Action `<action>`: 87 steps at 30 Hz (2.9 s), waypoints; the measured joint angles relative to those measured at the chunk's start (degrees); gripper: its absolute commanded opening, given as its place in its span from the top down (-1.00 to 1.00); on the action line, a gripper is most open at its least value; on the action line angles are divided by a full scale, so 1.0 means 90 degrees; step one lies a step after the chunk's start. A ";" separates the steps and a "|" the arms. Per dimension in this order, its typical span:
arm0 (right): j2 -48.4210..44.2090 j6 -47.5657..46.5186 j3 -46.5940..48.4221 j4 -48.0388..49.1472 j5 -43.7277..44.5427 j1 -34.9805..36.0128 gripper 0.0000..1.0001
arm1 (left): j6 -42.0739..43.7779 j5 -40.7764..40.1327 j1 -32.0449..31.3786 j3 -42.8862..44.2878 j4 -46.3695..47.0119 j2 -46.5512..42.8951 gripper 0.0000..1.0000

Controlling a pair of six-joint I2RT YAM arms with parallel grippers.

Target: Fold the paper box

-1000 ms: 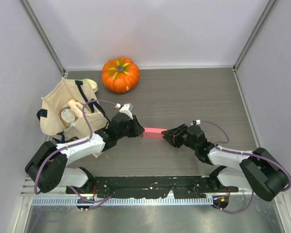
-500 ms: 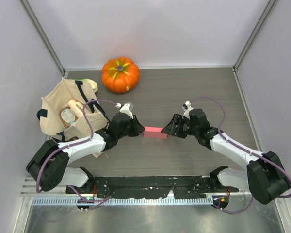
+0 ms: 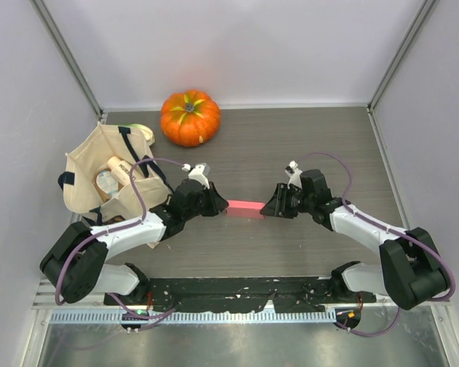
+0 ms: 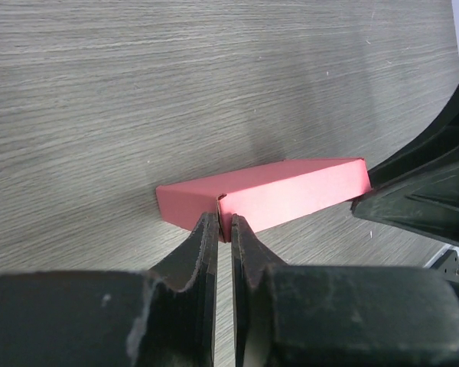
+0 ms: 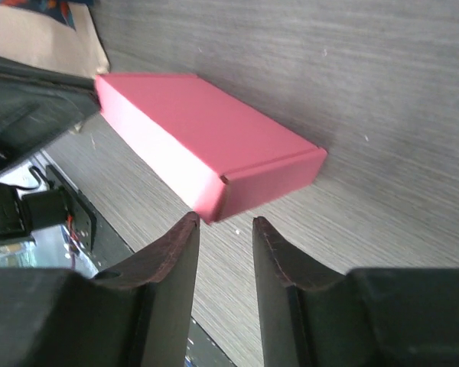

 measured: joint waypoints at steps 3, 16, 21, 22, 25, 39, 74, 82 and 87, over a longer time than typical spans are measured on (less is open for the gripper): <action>-0.0005 0.0027 -0.0362 0.0231 -0.0090 0.0000 0.48 | 0.0000 0.0015 0.0000 -0.0136 0.0131 -0.0080 0.84; -0.0959 0.0015 -0.0884 -0.0639 0.0629 0.0000 0.58 | 0.0141 0.0289 -0.0007 -0.0580 -0.0250 -0.0811 0.36; -0.1559 -0.0296 -0.0138 -0.1566 0.1020 0.0005 -0.20 | 0.0393 0.0352 -0.0005 -0.0665 -0.1294 -0.1821 -0.15; -0.1581 -0.0381 0.0007 -0.1637 0.1064 0.0029 -0.33 | 0.0435 0.0359 -0.0005 -0.0651 -0.1426 -0.2011 -0.16; -0.1479 -0.0595 0.0401 -0.1887 0.1423 0.0391 -0.41 | 0.0566 0.0362 -0.0005 -0.0403 -0.2052 -0.2761 -0.20; 0.1630 -0.2535 0.2324 -0.2608 0.5416 0.4891 -0.42 | 0.1460 0.0216 -0.0005 0.0882 -0.3045 -0.6164 -0.39; 0.3672 -0.2314 0.3568 -0.2720 0.7028 -0.0770 -0.25 | 0.1875 0.0675 -0.0005 0.0792 -0.3359 -0.6671 -0.39; 0.3759 -0.2856 0.3429 -0.2606 0.7766 -0.1426 -0.25 | 0.2166 0.0804 -0.0005 0.0794 -0.3609 -0.6744 -0.39; 0.3757 -0.3298 0.3230 -0.2412 0.8233 -0.1423 -0.26 | 0.2302 0.0882 -0.0005 0.0799 -0.3786 -0.6744 -0.39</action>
